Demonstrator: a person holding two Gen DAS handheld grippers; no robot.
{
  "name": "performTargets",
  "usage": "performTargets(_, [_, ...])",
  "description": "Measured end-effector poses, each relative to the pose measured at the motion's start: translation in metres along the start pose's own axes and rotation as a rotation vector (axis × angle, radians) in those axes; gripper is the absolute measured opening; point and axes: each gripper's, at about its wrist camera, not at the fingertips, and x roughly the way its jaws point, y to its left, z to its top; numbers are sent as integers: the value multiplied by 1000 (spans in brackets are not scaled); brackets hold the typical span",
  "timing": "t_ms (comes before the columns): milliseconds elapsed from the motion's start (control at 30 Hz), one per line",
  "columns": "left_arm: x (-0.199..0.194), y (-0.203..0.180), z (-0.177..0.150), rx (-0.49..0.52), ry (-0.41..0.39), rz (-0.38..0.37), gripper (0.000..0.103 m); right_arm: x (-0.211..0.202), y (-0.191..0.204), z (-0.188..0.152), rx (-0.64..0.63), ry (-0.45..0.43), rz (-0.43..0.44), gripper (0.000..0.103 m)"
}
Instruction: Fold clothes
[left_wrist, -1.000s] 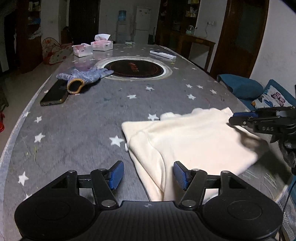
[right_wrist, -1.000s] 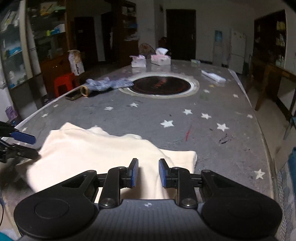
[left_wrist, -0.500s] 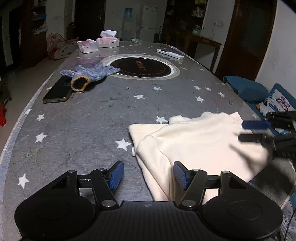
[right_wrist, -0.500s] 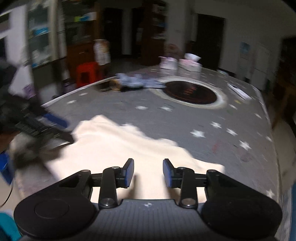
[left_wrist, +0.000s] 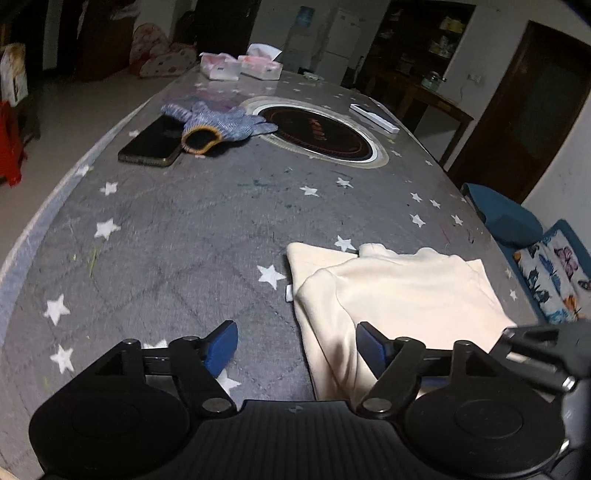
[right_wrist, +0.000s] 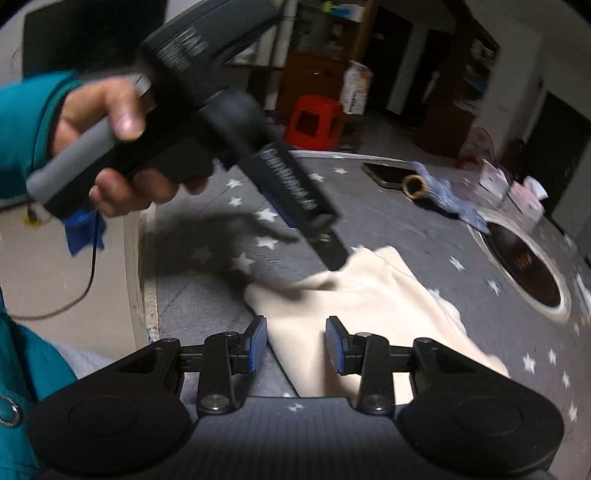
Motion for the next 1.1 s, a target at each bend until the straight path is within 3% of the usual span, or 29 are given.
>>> performTargets(200, [4, 6, 0, -108, 17, -27, 85, 17, 17, 2, -94, 23, -27, 34])
performTargets(267, [5, 7, 0, -147, 22, -40, 85, 19, 18, 1, -98, 20, -41, 28])
performTargets(300, [6, 8, 0, -169, 26, -49, 85, 18, 16, 1, -86, 18, -48, 22])
performTargets(500, [10, 14, 0, -304, 47, -81, 87, 1, -3, 6, 18, -43, -37, 12])
performTargets(700, [16, 24, 0, -508, 70, -188, 89, -18, -24, 7, 102, -106, -40, 10])
performTargets(867, [32, 15, 2, -564, 117, -263, 87, -26, -29, 4, 125, -132, -39, 9])
performTargets(967, [40, 12, 3, -567, 126, -275, 75, -29, -29, 2, 133, -142, -34, 9])
performTargets(1100, [49, 11, 3, -573, 134, -280, 43, -31, -28, -2, 140, -146, -21, 9])
